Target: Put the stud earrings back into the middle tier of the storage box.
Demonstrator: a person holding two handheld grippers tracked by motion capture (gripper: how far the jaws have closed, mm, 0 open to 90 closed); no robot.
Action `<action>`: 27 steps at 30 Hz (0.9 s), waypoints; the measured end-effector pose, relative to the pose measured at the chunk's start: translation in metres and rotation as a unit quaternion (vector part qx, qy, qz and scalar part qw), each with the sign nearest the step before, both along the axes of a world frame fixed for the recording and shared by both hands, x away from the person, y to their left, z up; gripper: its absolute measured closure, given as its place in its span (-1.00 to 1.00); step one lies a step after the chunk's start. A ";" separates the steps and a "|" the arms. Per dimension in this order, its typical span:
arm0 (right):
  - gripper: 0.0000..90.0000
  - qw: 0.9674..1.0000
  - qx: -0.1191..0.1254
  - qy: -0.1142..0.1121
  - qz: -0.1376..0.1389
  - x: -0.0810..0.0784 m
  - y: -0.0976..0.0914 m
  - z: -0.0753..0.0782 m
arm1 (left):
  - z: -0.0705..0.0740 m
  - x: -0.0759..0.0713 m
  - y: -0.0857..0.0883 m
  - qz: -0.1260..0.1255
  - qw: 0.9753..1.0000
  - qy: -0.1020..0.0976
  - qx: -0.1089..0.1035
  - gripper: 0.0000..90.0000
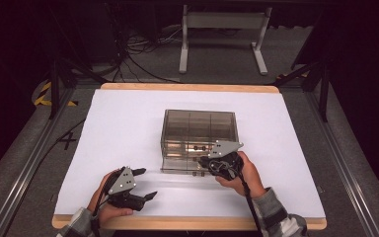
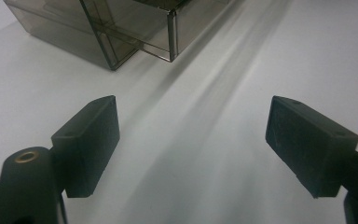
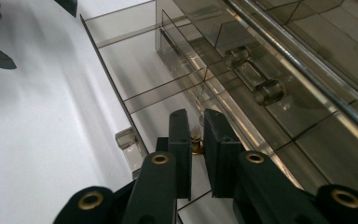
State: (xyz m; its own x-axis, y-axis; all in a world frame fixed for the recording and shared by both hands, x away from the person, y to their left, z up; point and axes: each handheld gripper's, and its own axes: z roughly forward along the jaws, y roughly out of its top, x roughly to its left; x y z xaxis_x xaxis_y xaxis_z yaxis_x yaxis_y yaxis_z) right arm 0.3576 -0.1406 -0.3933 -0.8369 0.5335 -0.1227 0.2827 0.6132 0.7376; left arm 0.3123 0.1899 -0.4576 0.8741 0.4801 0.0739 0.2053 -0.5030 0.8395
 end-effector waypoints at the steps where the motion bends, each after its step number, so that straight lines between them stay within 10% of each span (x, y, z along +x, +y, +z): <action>1: 0.84 1.000 0.001 0.001 -0.001 0.000 0.000 0.000 | 0.000 0.000 0.000 0.000 1.000 -0.001 0.001 -0.60; 27: 0.92 0.999 0.029 -0.038 0.001 -0.023 -0.018 0.019 | 0.000 0.000 0.002 0.002 1.000 0.012 -0.007 -0.34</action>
